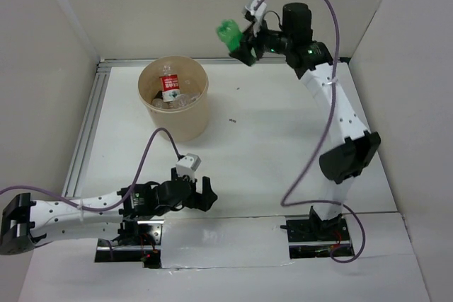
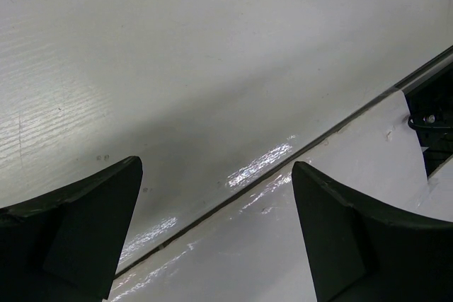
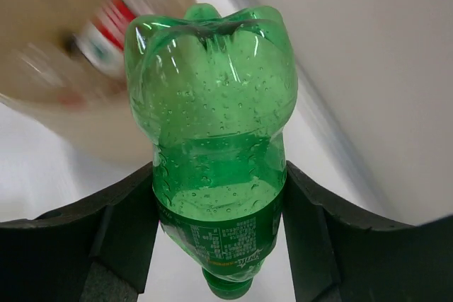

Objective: Put the plastic bottles in the bin

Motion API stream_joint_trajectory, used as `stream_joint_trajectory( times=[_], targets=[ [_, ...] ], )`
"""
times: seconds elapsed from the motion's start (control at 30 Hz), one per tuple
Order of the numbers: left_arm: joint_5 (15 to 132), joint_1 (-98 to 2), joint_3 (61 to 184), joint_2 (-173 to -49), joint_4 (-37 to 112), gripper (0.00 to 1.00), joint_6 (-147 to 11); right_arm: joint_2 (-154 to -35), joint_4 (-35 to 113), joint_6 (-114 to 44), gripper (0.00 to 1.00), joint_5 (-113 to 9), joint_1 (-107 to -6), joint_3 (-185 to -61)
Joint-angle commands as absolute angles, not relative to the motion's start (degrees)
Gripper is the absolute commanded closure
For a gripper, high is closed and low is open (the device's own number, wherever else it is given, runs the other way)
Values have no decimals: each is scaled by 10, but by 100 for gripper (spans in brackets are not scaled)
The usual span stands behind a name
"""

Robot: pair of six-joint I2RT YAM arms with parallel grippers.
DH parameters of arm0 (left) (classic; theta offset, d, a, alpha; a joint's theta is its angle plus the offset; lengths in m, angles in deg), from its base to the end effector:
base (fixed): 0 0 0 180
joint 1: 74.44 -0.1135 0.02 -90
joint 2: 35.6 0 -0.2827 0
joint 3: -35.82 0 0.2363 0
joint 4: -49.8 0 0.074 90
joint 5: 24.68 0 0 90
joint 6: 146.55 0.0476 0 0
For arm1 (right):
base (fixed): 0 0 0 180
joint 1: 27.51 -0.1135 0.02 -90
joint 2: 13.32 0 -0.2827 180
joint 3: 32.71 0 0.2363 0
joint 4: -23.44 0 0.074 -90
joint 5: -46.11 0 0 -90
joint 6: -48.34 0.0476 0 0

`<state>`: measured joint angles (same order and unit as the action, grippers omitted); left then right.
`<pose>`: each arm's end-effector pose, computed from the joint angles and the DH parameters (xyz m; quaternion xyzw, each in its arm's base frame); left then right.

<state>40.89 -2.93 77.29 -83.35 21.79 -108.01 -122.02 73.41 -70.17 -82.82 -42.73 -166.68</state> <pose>0.0700 -0.1472 0.2308 0.0531 0.8681 -0.3120 0.3824 0.4024 0.1405 0.4358 -0.4625 0.6698 0.2198 0.5377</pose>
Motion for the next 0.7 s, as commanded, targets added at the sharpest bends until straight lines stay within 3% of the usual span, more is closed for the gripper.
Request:
stream_joint_trajectory(
  times=[0.0,0.27,0.53,0.67],
  targets=[
    [394,-24,764,-811,227,0,-1094,-1154,570,-604,85,-873,-533,-1651],
    [383,-24,758,-778,205,0,-1088,-1250,549,-569,85,-810,-653,-1726],
    [371,-24,758,-746,175,0,-1099,-1356,540,-557,70,-767,-667,-1802],
    [371,-24,764,-746,175,0,-1099,-1391,619,-575,0,-782,-667,-1879]
  ],
)
